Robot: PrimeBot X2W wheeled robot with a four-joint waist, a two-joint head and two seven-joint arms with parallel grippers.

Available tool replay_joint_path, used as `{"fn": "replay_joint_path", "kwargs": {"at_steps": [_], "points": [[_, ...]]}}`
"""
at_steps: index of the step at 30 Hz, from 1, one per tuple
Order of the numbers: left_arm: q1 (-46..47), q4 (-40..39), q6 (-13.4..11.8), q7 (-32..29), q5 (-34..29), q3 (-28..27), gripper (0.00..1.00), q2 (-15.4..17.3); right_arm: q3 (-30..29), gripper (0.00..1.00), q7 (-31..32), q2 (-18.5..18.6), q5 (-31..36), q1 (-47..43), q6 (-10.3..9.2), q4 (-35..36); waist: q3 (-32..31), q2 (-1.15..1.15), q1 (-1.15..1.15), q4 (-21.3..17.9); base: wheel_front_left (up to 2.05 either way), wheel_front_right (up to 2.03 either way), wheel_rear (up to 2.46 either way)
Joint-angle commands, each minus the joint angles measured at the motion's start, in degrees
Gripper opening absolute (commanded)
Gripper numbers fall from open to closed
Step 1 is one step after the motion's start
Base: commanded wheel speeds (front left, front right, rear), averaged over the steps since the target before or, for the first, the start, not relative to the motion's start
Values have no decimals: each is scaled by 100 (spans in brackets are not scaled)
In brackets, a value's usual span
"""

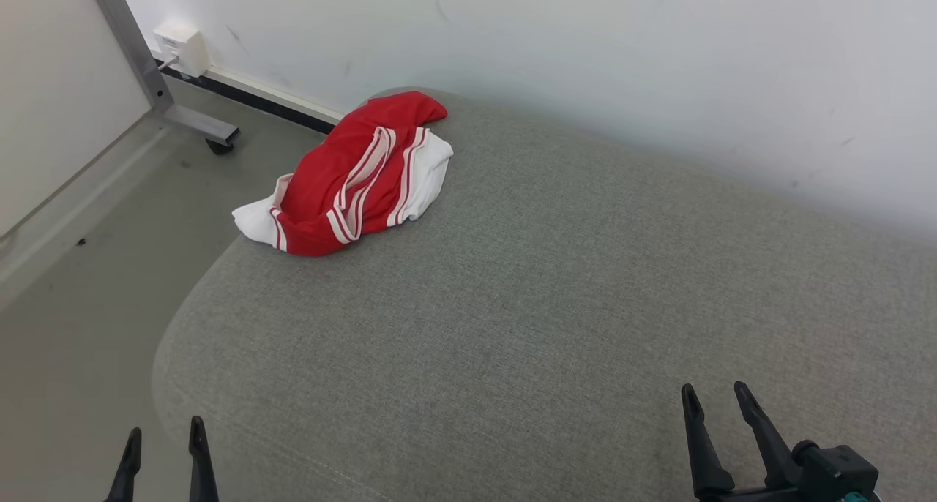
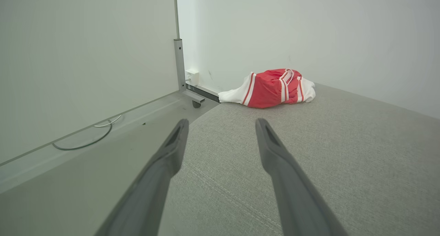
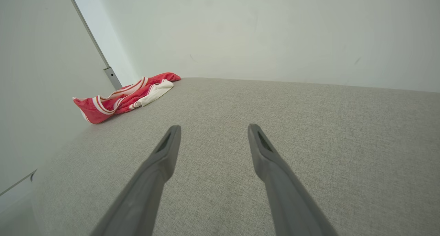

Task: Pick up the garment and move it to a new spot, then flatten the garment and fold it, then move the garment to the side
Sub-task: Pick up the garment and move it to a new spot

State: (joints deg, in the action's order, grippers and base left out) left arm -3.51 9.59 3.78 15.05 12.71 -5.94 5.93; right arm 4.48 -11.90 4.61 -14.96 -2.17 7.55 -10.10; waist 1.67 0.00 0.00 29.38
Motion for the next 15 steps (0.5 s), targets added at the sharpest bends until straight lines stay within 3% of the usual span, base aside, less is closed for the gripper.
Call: {"fn": "replay_joint_path", "kwargs": {"at_steps": [1,8,15], "points": [[-75,-33,-27,15,21,-28,100,28,17,100,6,11,1,50,-14,-13,-7,0,0,-20,0,0,0],[11,-40,-59,17,55,-79,100,60,-5,100,18,30,3,81,-14,1,46,0,0,-199,0,0,0],[684,43,-28,7,123,-95,100,187,-182,100,119,138,155,264,-14,172,390,0,0,-520,0,0,0]]}}
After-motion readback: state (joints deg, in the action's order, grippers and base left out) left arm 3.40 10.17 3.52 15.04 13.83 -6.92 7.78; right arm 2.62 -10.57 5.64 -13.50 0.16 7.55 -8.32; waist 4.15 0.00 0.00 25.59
